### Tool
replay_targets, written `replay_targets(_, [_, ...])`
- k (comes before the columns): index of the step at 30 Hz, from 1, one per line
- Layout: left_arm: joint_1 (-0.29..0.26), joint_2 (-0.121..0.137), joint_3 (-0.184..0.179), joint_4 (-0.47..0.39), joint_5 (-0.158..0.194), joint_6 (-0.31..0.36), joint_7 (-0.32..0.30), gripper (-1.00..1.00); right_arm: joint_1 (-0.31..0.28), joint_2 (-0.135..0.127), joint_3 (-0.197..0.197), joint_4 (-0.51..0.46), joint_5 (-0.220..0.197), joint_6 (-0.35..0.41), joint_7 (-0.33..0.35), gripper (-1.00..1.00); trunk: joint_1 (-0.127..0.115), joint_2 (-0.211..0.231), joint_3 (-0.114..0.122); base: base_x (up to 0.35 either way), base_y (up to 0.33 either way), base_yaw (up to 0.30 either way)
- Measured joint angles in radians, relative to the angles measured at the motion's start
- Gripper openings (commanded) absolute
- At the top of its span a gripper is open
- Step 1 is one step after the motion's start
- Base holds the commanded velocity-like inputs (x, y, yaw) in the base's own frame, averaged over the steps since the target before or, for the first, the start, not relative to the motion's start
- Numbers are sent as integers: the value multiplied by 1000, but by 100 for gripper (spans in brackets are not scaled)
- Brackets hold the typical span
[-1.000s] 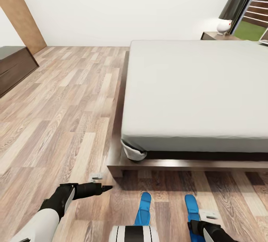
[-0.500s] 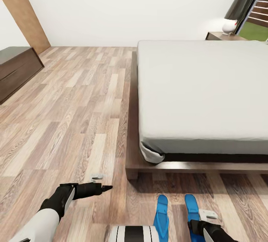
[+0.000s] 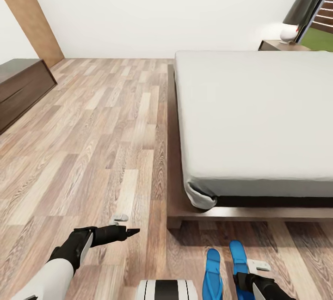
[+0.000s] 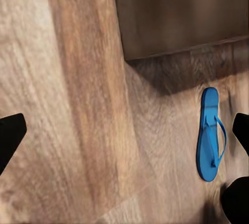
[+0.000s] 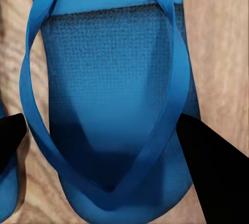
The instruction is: In the bedroom, move the book from the bed onto either nightstand, and place the two sandals side by side next to the bed.
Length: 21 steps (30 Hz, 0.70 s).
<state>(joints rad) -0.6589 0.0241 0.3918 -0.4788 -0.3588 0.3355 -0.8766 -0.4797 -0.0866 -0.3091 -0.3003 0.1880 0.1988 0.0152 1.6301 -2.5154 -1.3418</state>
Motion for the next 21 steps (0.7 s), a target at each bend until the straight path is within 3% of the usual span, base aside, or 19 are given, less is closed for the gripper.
replay_targets(5, [0,0,0,0,0,-1,0,100,0,0,0,0,0,0,0,-100,0,0,0,11,9,0])
replay_targets(21, [0,0,-1,0,0,0,1,100,0,-1,-2,-6,0,9,-1,-100,7,-4,-62,0,0,0])
